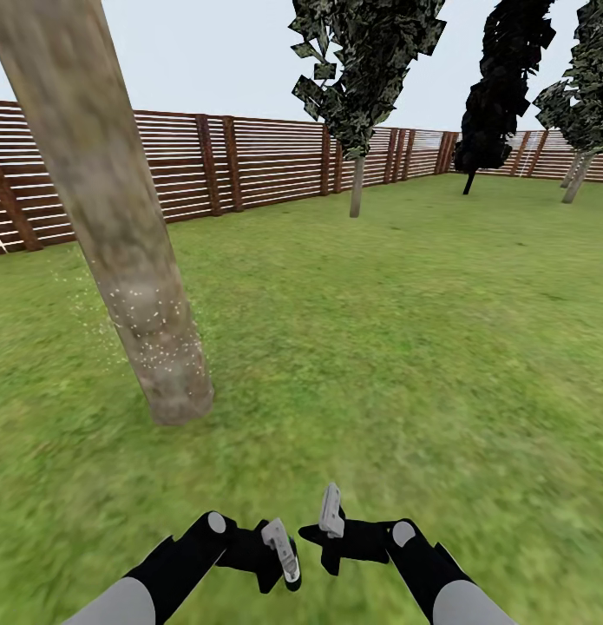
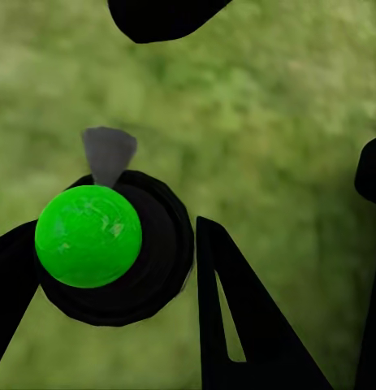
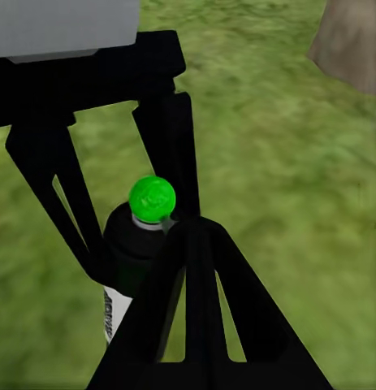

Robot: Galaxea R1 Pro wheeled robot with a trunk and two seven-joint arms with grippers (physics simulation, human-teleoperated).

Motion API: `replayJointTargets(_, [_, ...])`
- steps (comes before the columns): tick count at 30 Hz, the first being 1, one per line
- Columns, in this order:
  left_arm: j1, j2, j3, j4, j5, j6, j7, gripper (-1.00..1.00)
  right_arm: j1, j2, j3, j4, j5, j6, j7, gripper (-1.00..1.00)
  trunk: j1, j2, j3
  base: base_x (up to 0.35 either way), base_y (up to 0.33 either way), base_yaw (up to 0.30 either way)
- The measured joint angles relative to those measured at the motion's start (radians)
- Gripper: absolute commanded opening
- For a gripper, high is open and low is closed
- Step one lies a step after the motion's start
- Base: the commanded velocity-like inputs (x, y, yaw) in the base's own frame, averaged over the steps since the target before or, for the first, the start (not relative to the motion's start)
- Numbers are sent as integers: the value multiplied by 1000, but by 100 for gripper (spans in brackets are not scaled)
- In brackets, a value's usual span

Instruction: In the garden, pick up the pesticide atomizer on the floor and spray pesticide onto both trees until each tree trunk is fully covered.

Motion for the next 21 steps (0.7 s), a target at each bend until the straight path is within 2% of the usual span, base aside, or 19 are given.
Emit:
replayJointTargets(8, [0, -15, 2, -1, -1, -5, 0, -100, 0, 2, 1, 0, 0, 0, 0, -100, 0, 0, 0, 0, 0, 0])
replayJointTargets(21, [0, -16, 8, -8, 7, -14, -1, -100, 0, 2, 1, 0, 0, 0, 0, -100, 0, 0, 0, 0, 0, 0])
